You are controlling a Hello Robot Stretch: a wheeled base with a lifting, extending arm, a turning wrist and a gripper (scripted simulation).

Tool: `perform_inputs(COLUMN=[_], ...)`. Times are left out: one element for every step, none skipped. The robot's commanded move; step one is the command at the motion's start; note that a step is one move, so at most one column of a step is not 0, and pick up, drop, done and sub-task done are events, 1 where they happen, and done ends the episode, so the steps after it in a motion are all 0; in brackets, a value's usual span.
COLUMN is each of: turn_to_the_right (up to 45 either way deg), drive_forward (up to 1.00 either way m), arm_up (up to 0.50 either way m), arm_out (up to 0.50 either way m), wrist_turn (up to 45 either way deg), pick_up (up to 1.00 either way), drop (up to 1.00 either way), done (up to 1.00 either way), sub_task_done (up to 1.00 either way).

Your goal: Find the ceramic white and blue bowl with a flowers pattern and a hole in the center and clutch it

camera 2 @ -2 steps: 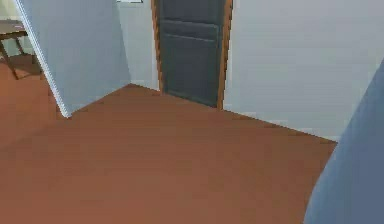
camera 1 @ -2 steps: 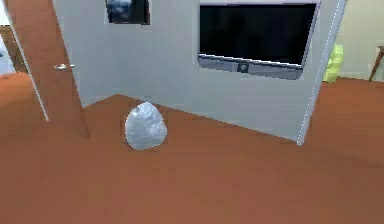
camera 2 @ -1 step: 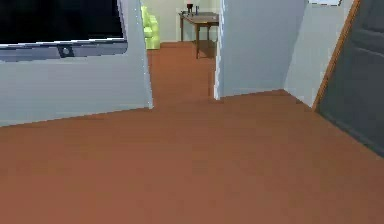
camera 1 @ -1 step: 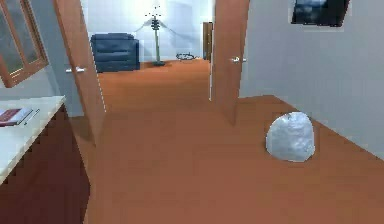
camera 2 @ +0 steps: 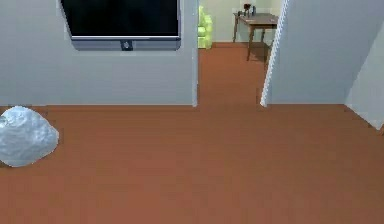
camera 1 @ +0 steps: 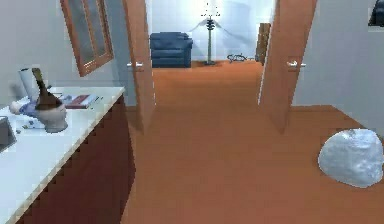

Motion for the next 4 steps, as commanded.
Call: perform_inputs(turn_to_the_right=[0.0, -45.0, -45.0, -45.0], drive_forward=[0.75, 0.0, 0.0, 0.0], arm_up=[0.0, 0.0, 0.0, 0.0], arm_out=[0.0, 0.0, 0.0, 0.0], wrist_turn=[0.0, 0.0, 0.0, 0.0], pick_up=[0.0, 0.0, 0.0, 0.0], drop=[0.0, 0.0, 0.0, 0.0], done=[0.0, 0.0, 0.0, 0.0], sub_task_done=[0.0, 0.0, 0.0, 0.0])
